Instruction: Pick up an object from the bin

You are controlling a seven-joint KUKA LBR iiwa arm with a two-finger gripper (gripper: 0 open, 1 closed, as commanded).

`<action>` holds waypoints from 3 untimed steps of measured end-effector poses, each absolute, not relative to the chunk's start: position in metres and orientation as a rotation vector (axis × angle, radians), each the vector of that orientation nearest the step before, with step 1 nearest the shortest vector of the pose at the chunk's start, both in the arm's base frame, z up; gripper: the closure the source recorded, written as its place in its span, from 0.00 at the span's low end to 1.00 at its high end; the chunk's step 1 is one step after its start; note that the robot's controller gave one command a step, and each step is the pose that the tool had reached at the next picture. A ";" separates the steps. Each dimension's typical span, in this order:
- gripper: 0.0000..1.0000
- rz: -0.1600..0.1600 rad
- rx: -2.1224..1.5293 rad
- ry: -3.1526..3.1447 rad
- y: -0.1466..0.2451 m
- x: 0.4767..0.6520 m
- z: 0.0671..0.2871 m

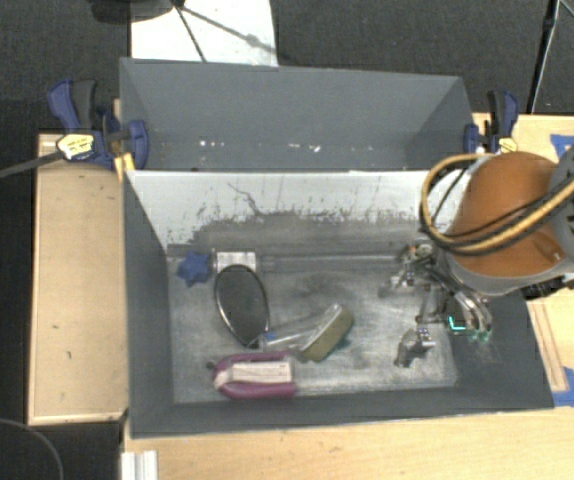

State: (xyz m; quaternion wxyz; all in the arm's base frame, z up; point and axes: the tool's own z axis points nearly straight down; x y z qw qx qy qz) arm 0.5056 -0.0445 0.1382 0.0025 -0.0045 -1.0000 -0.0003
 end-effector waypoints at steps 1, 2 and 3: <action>0.00 0.000 0.247 -3.140 -0.007 0.559 0.071; 0.00 -0.002 0.195 -3.136 0.043 0.536 0.080; 1.00 0.000 0.192 -3.136 0.039 0.536 0.080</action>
Offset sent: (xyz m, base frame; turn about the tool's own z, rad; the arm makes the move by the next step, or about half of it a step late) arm 0.0507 0.0364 -0.0682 -0.1660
